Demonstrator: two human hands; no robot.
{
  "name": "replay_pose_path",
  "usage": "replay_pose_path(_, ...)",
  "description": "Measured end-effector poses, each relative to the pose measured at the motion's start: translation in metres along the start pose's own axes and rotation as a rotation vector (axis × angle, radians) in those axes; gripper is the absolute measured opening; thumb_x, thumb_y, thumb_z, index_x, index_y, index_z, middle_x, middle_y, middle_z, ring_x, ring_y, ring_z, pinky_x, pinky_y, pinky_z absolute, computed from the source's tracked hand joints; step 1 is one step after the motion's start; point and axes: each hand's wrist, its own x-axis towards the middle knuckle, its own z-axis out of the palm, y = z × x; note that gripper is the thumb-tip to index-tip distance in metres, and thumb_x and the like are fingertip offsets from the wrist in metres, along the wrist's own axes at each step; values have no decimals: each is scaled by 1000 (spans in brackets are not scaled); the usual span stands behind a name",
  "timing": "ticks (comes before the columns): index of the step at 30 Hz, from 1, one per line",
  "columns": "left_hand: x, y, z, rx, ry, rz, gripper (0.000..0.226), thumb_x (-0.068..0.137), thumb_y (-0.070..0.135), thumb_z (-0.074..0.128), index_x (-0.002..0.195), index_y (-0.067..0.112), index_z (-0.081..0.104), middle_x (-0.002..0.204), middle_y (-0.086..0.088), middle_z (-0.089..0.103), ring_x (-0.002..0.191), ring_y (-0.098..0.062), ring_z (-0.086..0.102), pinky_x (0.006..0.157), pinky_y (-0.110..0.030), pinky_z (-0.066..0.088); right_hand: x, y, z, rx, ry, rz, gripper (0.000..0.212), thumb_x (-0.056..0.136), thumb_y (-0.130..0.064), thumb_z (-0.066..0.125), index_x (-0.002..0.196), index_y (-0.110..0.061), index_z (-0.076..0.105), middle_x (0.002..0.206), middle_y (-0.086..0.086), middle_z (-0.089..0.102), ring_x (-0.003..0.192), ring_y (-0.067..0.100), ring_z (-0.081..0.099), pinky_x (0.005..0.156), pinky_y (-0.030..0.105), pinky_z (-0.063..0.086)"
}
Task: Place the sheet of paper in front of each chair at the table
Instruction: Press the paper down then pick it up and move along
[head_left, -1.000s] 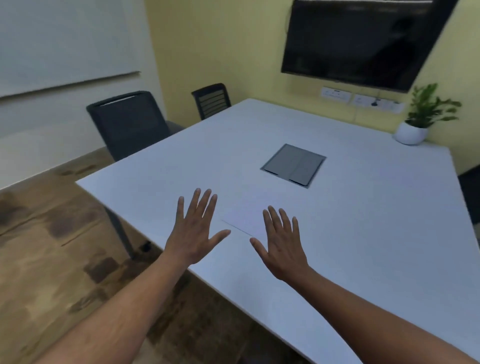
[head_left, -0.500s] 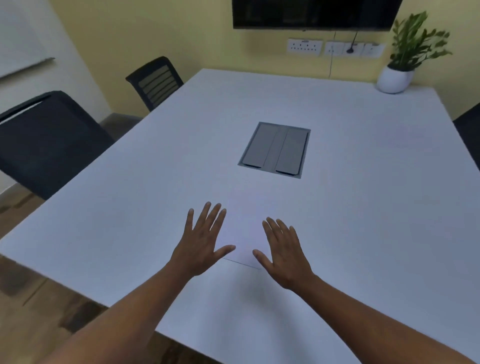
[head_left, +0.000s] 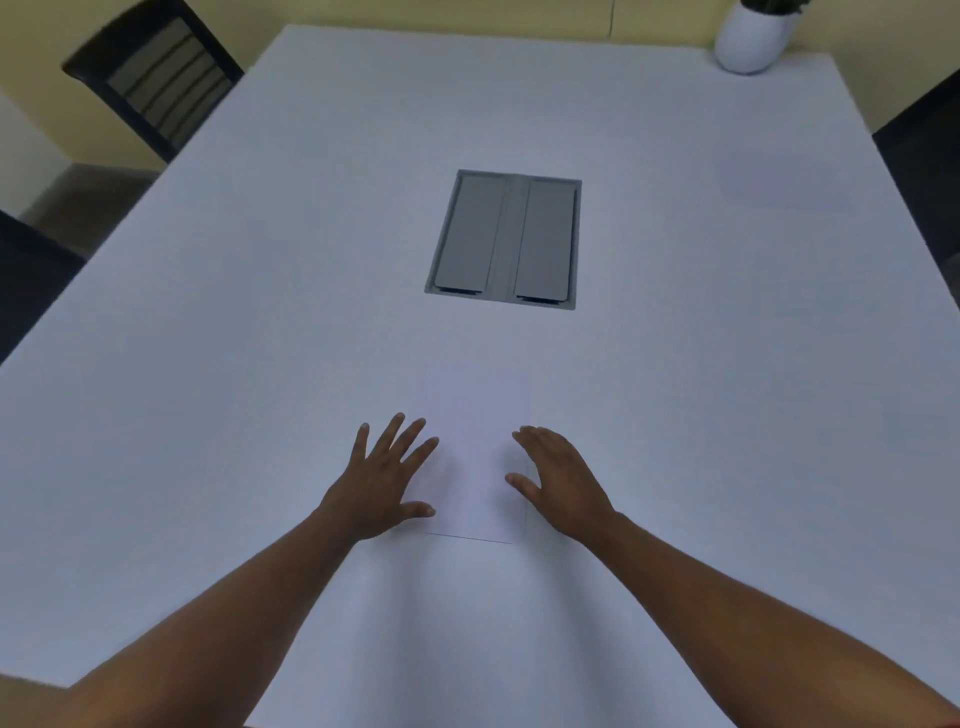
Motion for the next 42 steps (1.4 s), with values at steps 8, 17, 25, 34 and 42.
replay_pose_path(8,52,-39,18,-122,-14,157,121,77,99,39,172,25,23,182,-5,12,167,-29,-1,130,-70,8,67,-5,6,0,-22,124,69,104,-42,63,161,-12,40,169,12,38,156,30,34,128,38,25)
replay_pose_path(17,75,-59,39,-143,-70,248,134,67,105,46,173,30,12,182,-3,-3,167,-31,-11,129,-65,-6,119,5,23,-87,8,209,71,103,-44,63,159,-8,41,168,15,37,156,34,33,128,43,27)
replay_pose_path(25,72,-68,61,-178,-22,270,135,64,105,49,171,27,25,182,-5,11,167,-37,5,128,-74,11,125,16,44,-183,15,251,77,105,-46,58,166,-9,28,175,14,26,159,38,27,129,51,26)
replay_pose_path(34,71,-66,64,-188,33,279,133,64,104,49,169,25,29,181,-8,18,166,-39,12,126,-75,15,123,12,51,-168,29,252,71,108,-40,55,167,-13,26,176,10,22,163,37,18,131,52,20)
replay_pose_path(42,71,-65,61,-191,-24,259,135,62,105,43,170,25,28,182,-6,12,167,-37,5,128,-74,11,121,8,53,-124,46,272,73,108,-38,57,168,-15,23,175,7,26,162,36,20,131,51,20)
